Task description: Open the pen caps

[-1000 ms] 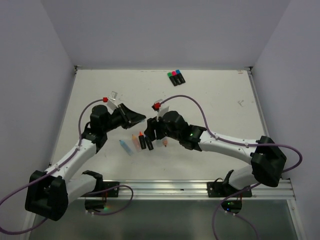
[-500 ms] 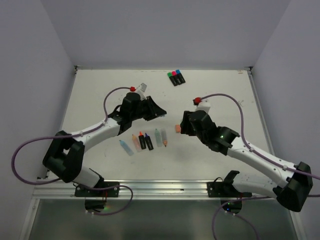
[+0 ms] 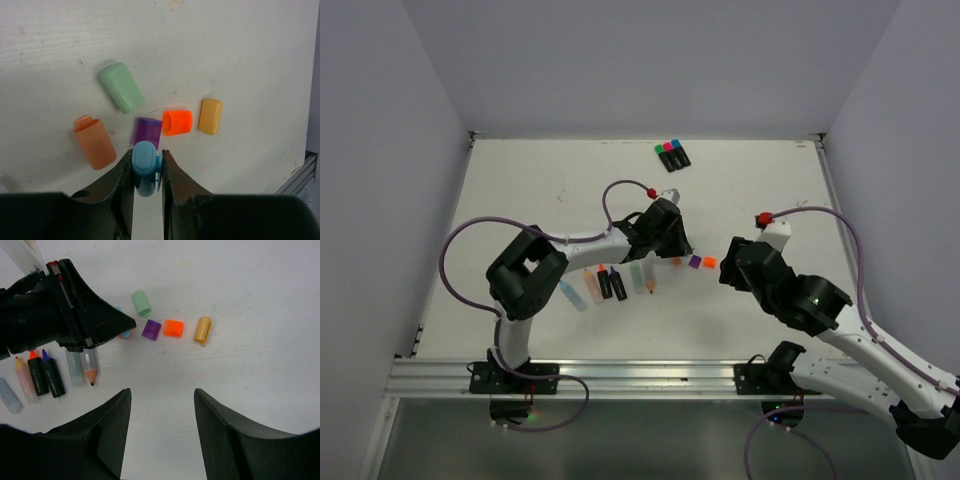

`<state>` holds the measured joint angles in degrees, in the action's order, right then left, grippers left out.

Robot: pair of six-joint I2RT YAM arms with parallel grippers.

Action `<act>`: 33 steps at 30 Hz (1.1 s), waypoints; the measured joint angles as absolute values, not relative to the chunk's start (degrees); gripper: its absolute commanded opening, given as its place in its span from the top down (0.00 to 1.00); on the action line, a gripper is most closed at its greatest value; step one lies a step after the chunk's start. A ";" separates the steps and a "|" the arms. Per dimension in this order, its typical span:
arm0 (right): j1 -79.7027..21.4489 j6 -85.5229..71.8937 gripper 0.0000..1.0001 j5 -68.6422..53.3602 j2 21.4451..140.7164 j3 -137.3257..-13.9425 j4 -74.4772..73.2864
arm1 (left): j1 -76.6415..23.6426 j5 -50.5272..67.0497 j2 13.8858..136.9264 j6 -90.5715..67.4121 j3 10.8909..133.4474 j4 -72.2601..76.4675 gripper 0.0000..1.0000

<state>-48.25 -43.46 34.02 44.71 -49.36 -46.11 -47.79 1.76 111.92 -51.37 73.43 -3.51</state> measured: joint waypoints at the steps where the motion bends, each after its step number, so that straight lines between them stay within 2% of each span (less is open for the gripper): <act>1: -48.25 -43.55 0.43 34.02 44.47 -49.36 -46.52 | -48.60 1.15 111.96 -51.29 73.67 -4.01 1.00; 10: -48.25 -43.53 0.43 34.00 44.91 -49.36 -47.11 | -53.65 -0.82 114.37 -50.15 75.50 -4.43 1.00; 15: -48.25 -43.46 0.43 34.00 44.34 -49.34 -47.09 | -55.46 -0.89 116.66 -49.82 75.57 -4.10 0.88; 20: -48.25 -43.27 0.42 34.00 42.87 -49.15 -47.03 | -56.55 -0.62 118.41 -49.67 76.31 -3.75 0.86; 24: -48.25 -43.07 0.42 34.00 41.60 -48.93 -46.94 | -56.55 -0.64 118.43 -48.60 76.73 -3.57 0.69; 33: -48.25 -43.05 0.42 33.98 41.28 -48.23 -46.76 | -56.55 -0.14 118.54 -47.24 76.73 -3.33 0.50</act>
<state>-48.25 -43.05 33.98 41.28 -48.23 -46.76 -56.55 -0.14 118.54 -47.24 76.73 -3.33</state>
